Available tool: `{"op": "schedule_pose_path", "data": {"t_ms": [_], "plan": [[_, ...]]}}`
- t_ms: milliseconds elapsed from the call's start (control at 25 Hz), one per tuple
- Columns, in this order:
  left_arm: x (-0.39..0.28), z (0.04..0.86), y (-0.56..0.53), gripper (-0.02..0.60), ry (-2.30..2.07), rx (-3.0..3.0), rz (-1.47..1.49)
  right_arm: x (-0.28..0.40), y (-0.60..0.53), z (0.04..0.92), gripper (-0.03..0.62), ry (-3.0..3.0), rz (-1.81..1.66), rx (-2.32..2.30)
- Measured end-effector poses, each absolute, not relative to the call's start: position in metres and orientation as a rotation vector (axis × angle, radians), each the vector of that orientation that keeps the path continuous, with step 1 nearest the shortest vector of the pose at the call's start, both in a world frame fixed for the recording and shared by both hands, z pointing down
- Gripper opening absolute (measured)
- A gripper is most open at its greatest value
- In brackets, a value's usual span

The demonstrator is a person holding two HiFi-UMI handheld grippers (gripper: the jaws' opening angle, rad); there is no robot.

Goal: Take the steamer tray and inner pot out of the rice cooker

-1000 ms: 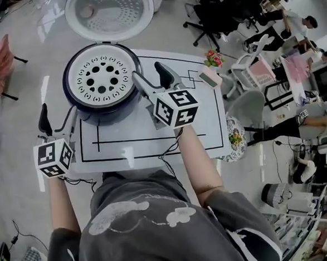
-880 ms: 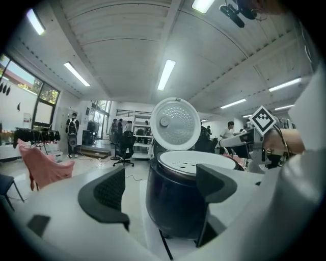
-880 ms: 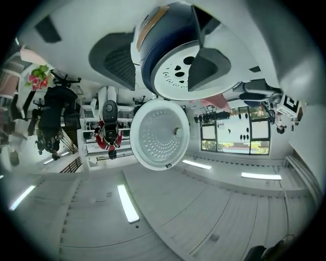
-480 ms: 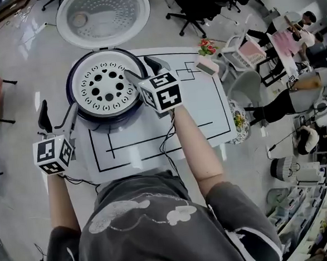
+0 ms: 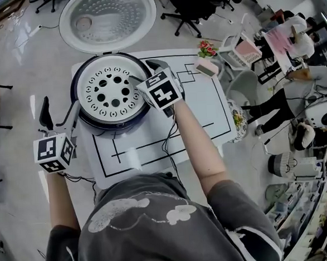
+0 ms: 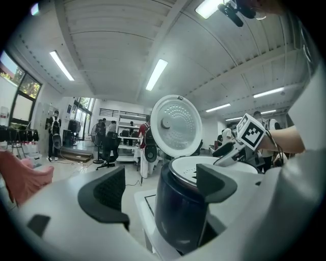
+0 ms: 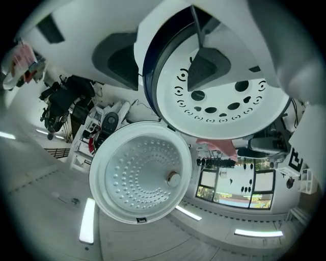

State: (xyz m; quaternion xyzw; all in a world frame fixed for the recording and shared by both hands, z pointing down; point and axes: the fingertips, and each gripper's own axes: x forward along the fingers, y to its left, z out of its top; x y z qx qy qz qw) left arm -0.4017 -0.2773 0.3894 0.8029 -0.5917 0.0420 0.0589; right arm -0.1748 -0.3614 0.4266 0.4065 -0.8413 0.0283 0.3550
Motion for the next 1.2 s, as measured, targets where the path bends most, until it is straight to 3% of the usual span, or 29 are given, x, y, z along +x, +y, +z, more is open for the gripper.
{"op": "schedule_pose_path", "data": {"t_ms": [320, 560, 760, 880, 1200], "plan": [[-0.412, 0.388, -0.280, 0.428, -1.776, 2.443, 0.120, -0.174, -0.364, 0.432, 0.295, -2.073, 0.055, 1.067], [-0.408, 0.390, -0.282, 0.428, -1.765, 2.449, 0.118, -0.170, -0.367, 0.434, 0.212, -2.019, 0.049, 1.093], [-0.407, 0.388, -0.282, 0.428, -1.759, 2.456, 0.111, -0.170, -0.368, 0.430, 0.182, -2.005, 0.038, 1.117], [-0.405, 0.385, -0.280, 0.428, -1.747, 2.471, 0.109, -0.175, -0.366, 0.420, 0.114, -2.016, 0.018, 1.135], [-0.399, 0.378, -0.280, 0.428, -1.736, 2.495, 0.112, -0.178, -0.363, 0.396, 0.093, -2.131, 0.047, 1.236]]}}
